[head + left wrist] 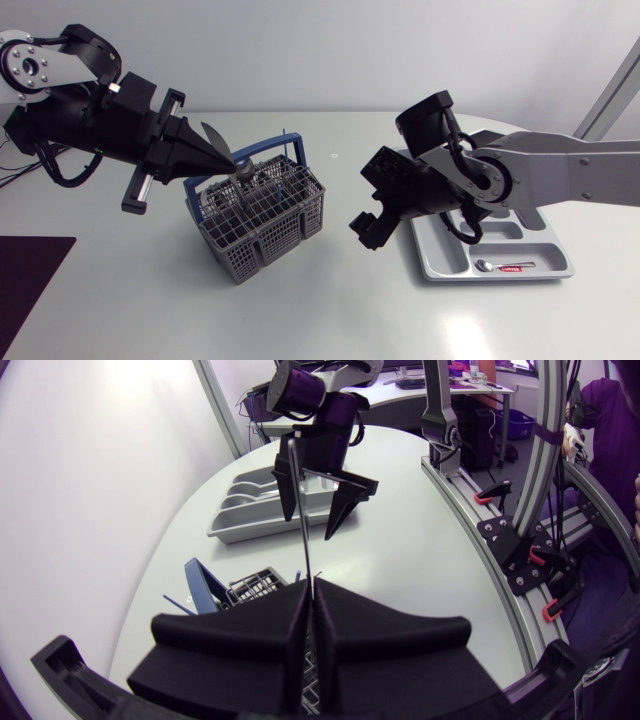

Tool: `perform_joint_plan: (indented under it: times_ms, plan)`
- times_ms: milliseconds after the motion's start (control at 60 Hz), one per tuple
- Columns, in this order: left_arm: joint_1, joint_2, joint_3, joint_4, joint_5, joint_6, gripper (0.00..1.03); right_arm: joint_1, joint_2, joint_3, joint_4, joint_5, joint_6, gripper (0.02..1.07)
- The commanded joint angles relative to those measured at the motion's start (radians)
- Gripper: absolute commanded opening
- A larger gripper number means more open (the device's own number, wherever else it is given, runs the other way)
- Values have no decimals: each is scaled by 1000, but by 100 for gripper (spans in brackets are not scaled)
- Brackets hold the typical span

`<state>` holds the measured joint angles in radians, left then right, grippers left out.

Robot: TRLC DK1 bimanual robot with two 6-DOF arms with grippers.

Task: Unload the cutlery basket into the drawer organizer.

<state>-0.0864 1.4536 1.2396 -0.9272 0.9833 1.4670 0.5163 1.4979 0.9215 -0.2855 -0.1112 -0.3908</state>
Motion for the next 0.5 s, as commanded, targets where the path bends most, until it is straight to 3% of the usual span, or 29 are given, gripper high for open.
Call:
perform_joint_plan:
  times_ms: [0,367,483]
  plan:
    - [-6,-19,70,-16,17,26,3,10,-18,2,-17,-2,-16,100]
    - [-39,-79,80,-55,15,26,3,24,-57,-9,-27,-4,-17,100]
    - [-58,-81,66,-59,-20,52,3,31,-68,-15,-30,-5,-19,100]
